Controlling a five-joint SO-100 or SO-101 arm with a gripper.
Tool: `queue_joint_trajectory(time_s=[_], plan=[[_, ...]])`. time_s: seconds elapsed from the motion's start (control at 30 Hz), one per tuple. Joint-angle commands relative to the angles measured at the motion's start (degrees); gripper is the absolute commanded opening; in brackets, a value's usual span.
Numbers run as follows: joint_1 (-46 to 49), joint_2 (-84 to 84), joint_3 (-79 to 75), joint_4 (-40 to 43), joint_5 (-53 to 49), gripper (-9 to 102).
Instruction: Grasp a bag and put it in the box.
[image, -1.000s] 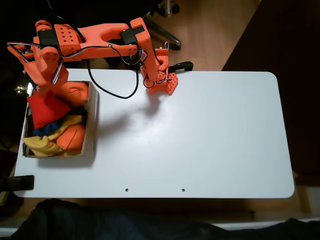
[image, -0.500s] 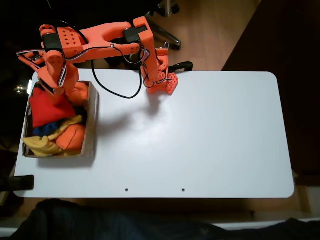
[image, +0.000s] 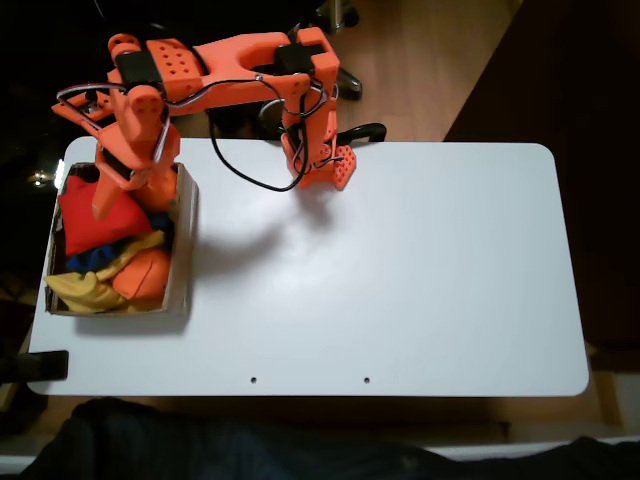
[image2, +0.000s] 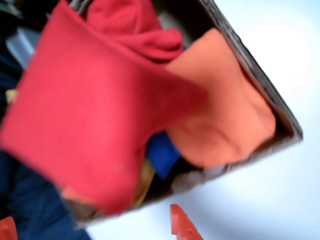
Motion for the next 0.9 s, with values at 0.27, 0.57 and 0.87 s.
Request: queue_joint_trajectory(time_s=[0.27, 0.57, 0.87], plan=[[-8.88, 16.26, 6.15, 0.97, 4.57, 62], [-18.28, 26.37, 10.63, -0.44, 10.99, 62], [-31.03, 34.72, 12.83, -1.93, 18.28, 62]])
